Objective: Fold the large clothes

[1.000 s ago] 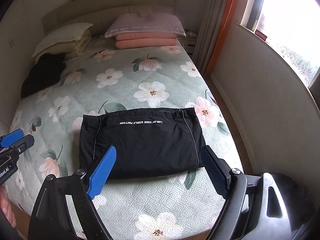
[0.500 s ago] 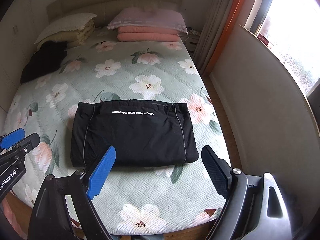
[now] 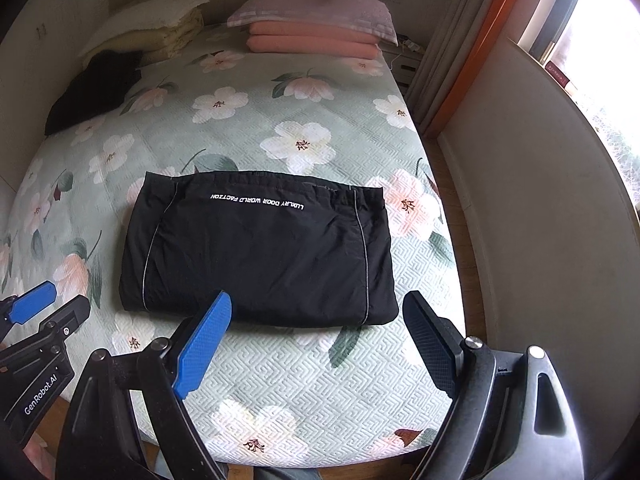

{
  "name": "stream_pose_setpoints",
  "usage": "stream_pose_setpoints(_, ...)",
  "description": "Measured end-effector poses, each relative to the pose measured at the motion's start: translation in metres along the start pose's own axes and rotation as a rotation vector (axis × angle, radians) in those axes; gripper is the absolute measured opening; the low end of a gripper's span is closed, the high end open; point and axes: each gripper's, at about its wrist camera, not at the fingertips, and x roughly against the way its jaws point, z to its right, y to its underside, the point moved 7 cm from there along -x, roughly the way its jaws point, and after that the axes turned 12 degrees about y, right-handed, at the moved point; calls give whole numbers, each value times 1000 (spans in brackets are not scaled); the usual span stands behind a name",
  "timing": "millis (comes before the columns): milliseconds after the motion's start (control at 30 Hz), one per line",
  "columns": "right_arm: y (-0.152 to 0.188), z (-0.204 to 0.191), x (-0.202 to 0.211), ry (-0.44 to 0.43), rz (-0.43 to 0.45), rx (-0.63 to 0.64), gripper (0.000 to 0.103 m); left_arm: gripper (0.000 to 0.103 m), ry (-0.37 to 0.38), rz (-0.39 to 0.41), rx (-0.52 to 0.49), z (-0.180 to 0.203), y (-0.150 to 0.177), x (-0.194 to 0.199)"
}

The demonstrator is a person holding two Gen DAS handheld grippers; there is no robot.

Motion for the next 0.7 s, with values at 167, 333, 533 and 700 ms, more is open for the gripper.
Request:
stream_pose_setpoints(167,-7,1,-7,-3,3,4,88,46,-30,5,4,-3,-7,-1)
stream_pose_setpoints(333,-8,0,-11,-9,-6,4,88,46,-44,-3,27,-9,-10,-7)
stream_pose_setpoints(533,-9,-2,-14,-10,-14,5,88,47,-59,-12,10,-9,-13,-11)
stream_pose_setpoints(700,-6,-6,-17,-12,-23,8,88,52,-70,-17,3,-12,-16,-14)
